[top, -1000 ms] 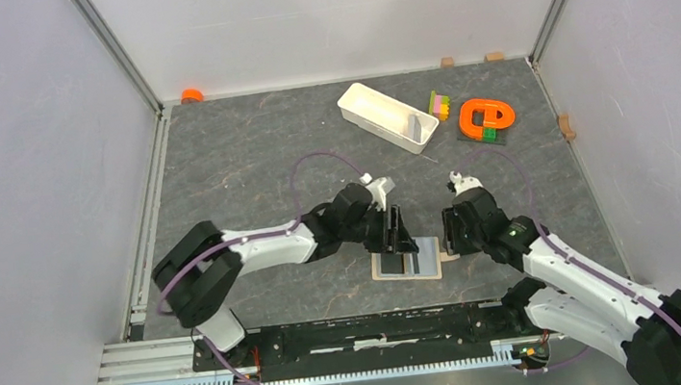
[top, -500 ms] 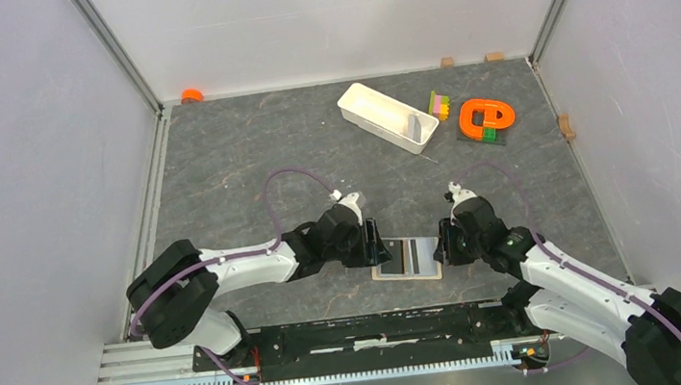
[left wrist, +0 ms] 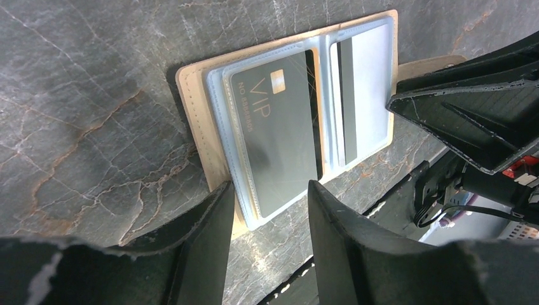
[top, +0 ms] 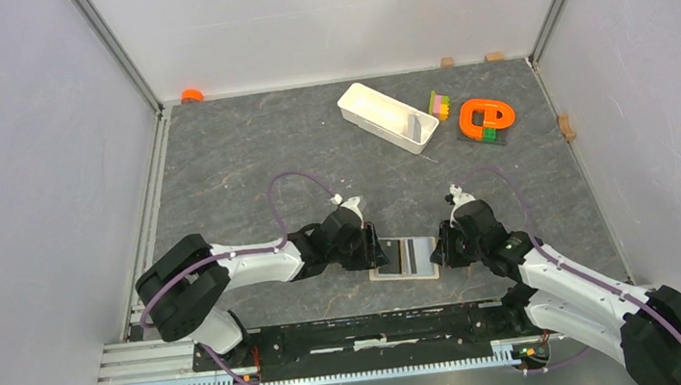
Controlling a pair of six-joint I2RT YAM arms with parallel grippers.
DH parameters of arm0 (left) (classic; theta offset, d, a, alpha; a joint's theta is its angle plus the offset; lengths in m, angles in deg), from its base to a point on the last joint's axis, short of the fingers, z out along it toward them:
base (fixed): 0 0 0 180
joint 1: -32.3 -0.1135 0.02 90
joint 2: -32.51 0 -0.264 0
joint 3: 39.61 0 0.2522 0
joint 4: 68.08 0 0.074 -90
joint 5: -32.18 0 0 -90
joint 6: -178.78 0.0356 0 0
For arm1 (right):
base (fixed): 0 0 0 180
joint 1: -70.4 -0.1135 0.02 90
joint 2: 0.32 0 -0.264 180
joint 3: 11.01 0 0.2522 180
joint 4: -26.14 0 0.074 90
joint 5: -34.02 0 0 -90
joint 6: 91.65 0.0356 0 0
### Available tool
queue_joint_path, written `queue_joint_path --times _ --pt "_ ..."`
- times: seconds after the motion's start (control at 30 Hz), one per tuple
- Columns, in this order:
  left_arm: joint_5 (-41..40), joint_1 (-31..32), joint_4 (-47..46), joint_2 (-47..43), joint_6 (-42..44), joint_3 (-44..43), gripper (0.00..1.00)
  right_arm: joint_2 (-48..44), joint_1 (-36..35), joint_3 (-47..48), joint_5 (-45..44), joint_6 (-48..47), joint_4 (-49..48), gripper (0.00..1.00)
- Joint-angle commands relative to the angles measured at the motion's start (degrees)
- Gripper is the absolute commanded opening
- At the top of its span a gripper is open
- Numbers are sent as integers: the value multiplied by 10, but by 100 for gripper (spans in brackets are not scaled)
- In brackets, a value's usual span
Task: Put the credit cards into the card holder
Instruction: Turn over the card slot in the card holder.
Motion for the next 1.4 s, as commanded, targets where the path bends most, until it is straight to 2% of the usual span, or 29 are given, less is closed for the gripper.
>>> queue_joint_path --times 0.0,0.3,0.9,1.37 --pt "-15 4 -3 11 -8 -8 52 0 -1 -4 6 13 -16 25" --pt "-34 9 16 -6 -3 -11 49 -28 -1 49 -29 0 49 27" --pt "-24 10 20 4 -1 -16 48 9 -1 -8 21 15 -28 25" --pt "-15 10 15 11 -2 -15 44 -14 -1 -27 71 46 -108 20"
